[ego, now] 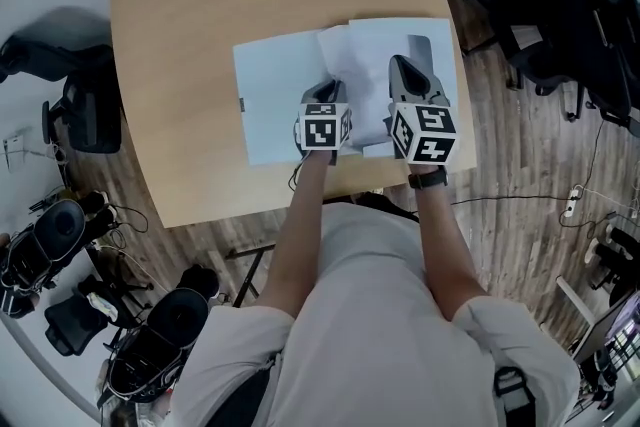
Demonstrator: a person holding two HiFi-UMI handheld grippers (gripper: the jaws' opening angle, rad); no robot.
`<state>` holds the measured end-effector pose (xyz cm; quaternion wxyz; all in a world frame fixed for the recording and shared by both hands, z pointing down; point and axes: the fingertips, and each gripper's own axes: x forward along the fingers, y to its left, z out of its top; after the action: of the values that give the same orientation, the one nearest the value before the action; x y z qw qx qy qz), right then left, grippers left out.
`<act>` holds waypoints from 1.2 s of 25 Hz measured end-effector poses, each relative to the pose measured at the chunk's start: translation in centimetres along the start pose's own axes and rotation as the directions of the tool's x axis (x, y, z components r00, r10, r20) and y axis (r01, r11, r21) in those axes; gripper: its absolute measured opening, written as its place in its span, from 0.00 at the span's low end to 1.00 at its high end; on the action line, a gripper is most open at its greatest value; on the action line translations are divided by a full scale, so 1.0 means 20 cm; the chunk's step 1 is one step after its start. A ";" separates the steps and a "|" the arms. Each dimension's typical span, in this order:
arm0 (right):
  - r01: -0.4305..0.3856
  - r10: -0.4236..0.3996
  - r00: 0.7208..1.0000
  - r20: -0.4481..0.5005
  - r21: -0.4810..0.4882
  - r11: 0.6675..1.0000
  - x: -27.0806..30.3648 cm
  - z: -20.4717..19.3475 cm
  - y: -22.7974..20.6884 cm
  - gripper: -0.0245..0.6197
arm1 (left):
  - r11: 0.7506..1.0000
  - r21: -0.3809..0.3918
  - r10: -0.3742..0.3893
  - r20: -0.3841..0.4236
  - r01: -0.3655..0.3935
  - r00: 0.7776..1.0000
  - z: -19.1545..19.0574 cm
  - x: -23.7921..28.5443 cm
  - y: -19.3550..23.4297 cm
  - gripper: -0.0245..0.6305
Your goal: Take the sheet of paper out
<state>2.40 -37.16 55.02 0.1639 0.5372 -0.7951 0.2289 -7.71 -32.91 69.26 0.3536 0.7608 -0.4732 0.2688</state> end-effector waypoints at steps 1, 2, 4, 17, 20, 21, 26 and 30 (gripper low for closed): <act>-0.003 0.003 1.000 0.002 -0.003 1.000 -0.01 0.00 0.01 0.06 | 1.000 -0.005 0.002 0.003 -0.002 1.000 0.00 -0.01 0.00 0.09; -0.005 0.005 1.000 0.004 -0.005 1.000 -0.01 0.01 0.02 0.06 | 1.000 -0.013 0.004 0.005 -0.004 1.000 -0.01 -0.02 0.01 0.09; -0.010 0.010 1.000 0.007 -0.008 1.000 -0.02 0.01 0.03 0.06 | 1.000 -0.030 0.009 0.008 -0.009 1.000 -0.02 -0.04 0.02 0.08; -0.076 0.079 0.994 0.075 -0.044 0.996 -0.12 0.13 0.12 0.06 | 0.993 -0.058 0.106 0.068 -0.102 0.992 0.05 -0.22 0.11 0.07; -0.081 0.086 0.990 0.108 -0.053 0.995 -0.19 0.17 0.12 0.06 | 0.991 -0.051 0.127 0.096 -0.123 0.987 0.07 -0.29 0.09 0.06; -0.082 0.088 0.989 0.121 -0.056 0.995 -0.22 0.19 0.11 0.06 | 0.990 -0.047 0.135 0.108 -0.131 0.985 0.09 -0.32 0.08 0.06; -0.086 0.097 0.980 0.172 -0.068 0.994 -0.32 0.25 0.11 0.06 | 0.986 -0.026 0.165 0.160 -0.163 0.973 0.15 -0.43 0.07 0.06; -0.088 0.103 0.972 0.210 -0.081 0.993 -0.41 0.31 0.13 0.06 | 0.983 -0.007 0.183 0.208 -0.186 0.961 0.23 -0.53 0.06 0.06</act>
<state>2.98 -33.36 45.26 0.0852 0.5138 -0.8406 0.1489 -12.86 -31.28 58.88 0.2709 0.7394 -0.5747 0.2226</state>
